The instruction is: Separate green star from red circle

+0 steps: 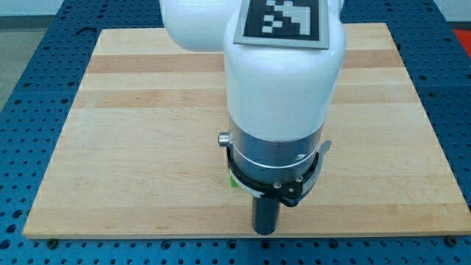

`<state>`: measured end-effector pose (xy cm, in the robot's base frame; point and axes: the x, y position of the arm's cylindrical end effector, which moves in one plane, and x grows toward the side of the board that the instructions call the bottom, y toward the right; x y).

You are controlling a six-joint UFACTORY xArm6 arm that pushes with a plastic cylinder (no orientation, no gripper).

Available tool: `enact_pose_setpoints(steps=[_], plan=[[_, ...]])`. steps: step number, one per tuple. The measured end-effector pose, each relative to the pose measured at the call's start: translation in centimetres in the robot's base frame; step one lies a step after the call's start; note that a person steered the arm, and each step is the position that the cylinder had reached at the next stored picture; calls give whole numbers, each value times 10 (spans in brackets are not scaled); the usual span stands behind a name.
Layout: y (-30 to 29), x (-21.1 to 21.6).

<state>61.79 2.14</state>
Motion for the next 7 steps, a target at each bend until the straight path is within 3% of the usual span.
enact_pose_setpoints(steps=[7], plan=[[6, -15]])
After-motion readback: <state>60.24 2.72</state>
